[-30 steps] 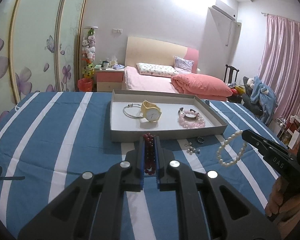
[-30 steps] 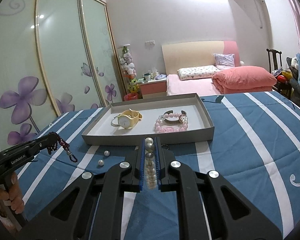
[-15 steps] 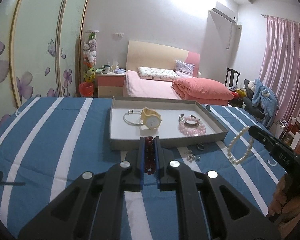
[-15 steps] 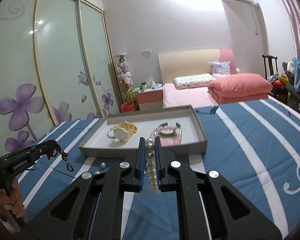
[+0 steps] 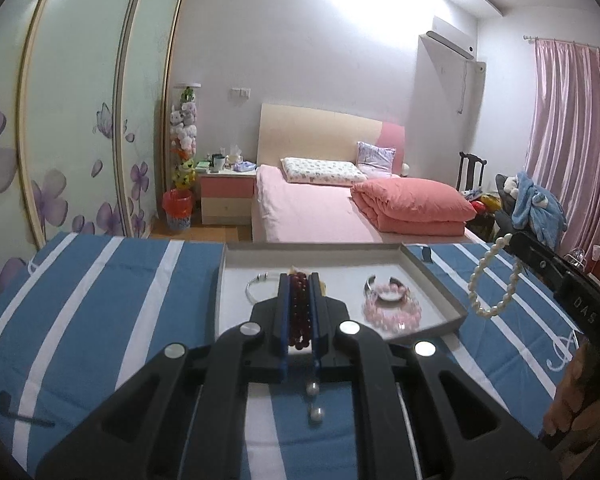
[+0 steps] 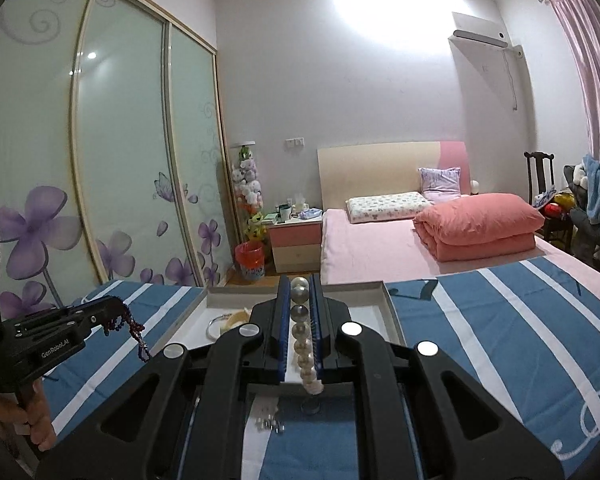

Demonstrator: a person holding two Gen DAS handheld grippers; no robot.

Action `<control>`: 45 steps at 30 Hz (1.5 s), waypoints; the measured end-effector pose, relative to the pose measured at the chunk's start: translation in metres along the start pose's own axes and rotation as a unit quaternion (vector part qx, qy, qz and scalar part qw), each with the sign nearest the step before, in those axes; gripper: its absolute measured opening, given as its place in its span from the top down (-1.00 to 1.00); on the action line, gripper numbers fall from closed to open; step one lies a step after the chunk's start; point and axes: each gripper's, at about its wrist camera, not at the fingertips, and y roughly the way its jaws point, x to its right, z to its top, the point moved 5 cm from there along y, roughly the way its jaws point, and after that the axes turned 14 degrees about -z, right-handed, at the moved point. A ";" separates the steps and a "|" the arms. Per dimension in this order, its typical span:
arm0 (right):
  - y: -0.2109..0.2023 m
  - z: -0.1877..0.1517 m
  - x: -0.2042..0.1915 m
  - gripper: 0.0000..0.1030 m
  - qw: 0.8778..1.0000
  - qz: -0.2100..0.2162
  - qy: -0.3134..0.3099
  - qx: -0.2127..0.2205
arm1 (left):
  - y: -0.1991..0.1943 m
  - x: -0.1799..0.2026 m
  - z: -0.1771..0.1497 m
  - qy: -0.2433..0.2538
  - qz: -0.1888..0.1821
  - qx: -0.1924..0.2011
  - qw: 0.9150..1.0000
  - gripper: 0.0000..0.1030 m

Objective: Organize jewelry
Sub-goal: 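Lower the dark red bracelet into the tray with the left tool while the right carries the pearls, then open the right tool to drop the pearl bracelet into the tray while the left tool withdraws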

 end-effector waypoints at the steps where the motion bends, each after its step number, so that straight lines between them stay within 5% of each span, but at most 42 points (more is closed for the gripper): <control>1: 0.003 0.000 -0.001 0.80 1.000 0.000 0.000 0.000 | 0.003 -0.001 0.002 0.002 0.002 0.001 1.000 0.81; 27: 0.102 -0.013 -0.015 0.69 0.999 -0.013 0.003 -0.045 | 0.108 -0.025 0.017 0.001 0.019 -0.030 0.999 0.82; 30: 0.102 -0.013 -0.015 0.20 0.999 -0.014 0.004 -0.044 | 0.109 -0.029 0.015 -0.002 0.023 -0.032 0.999 0.82; 45: 0.071 -0.022 -0.009 0.20 0.998 -0.010 -0.017 -0.061 | 0.071 -0.025 -0.001 -0.004 0.021 -0.043 0.999 0.67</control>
